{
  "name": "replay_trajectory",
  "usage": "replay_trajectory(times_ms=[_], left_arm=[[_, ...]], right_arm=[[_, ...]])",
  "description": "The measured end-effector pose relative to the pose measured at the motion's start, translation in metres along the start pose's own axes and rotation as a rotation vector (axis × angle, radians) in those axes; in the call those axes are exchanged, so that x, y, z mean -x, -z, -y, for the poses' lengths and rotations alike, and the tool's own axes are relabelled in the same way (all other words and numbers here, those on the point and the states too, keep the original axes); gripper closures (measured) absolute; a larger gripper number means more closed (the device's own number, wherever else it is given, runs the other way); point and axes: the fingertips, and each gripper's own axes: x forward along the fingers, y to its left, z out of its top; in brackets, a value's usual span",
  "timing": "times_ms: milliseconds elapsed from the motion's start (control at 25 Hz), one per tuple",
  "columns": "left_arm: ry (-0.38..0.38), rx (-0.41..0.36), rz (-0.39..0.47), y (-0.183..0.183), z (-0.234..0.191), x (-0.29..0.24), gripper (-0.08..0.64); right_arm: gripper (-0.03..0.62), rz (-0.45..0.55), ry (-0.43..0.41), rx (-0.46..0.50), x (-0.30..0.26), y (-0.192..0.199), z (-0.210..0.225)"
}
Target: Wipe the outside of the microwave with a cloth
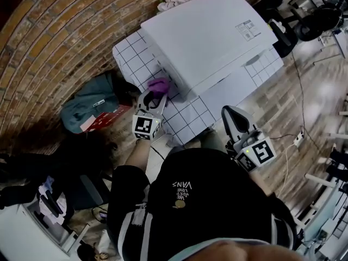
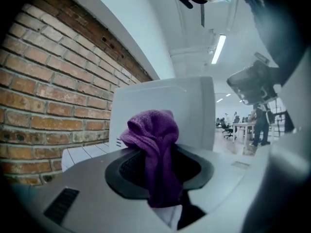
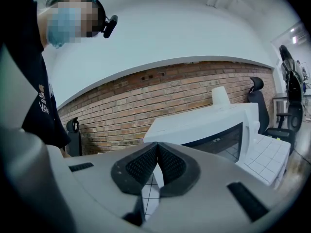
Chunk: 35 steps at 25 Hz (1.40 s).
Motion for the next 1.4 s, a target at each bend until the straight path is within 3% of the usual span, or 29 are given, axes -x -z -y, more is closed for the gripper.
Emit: replay_trajectory(times_ms=[240,440,640,1000,1400], left_arm=[[0.127,0.06,-0.016,0.016,0.081,0.017,0.417],[0.149,0.082,-0.034,0.027,0.089,0.008,0.417],[0.08,0.118,-0.036,0.027,0.052,-0.009,0.417],[-0.051,0.053,-0.053,0.011,-0.055,-0.053,0.417],[-0.195,0.056,-0.114,0.006,-0.146,-0.082,0.417]], right_arm=[[0.595,-0.017,-0.042,0.009,-0.009,0.009,-0.016],[0.595,-0.005,-0.051,-0.007,-0.01,0.009,-0.025],[0.594,-0.022,0.014,0.014,0.001,0.013,-0.012],[0.594,-0.023,0.087,0.002,0.015,0.016,0.004],[0.594,-0.015,0.108,-0.019,0.018,0.013,0.015]])
